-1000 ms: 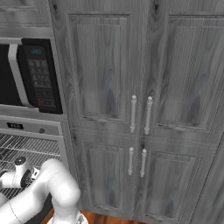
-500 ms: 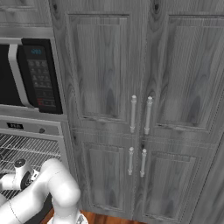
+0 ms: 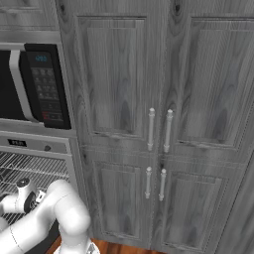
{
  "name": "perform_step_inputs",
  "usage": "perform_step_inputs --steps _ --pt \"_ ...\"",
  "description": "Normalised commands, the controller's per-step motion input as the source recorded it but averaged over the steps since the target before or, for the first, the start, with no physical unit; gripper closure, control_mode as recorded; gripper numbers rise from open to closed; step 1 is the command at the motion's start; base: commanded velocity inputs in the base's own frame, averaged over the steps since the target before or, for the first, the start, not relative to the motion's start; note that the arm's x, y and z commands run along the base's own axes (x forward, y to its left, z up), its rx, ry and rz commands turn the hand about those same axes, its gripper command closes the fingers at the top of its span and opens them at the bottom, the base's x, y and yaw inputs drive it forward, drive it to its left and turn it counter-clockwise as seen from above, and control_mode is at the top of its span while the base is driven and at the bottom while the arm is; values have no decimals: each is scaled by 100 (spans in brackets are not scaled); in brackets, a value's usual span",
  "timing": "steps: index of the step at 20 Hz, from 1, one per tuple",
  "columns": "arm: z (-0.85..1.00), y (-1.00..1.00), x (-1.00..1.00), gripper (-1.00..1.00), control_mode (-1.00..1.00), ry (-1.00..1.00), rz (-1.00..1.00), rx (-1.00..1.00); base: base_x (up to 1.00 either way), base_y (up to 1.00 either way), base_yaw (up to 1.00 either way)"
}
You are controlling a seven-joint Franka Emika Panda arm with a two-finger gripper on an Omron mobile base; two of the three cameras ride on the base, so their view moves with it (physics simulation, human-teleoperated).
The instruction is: Take the fish from the oven and place it on the plate on the counter.
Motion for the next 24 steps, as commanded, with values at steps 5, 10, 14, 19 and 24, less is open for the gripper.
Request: perform_step_inputs --steps 5,10,14,19,24 --pt "0 -1 30 -100 -100 12 0 -7 0 0 0" --pt "1 -1 51 -100 -100 10 0 -5 0 0 0" --pt "19 0 18 -100 -100 0 0 -4 0 0 0" --pt "1 0 15 -100 -100 0 0 -2 0 0 0" --pt "-4 -2 32 -100 -100 0 0 -3 0 0 0"
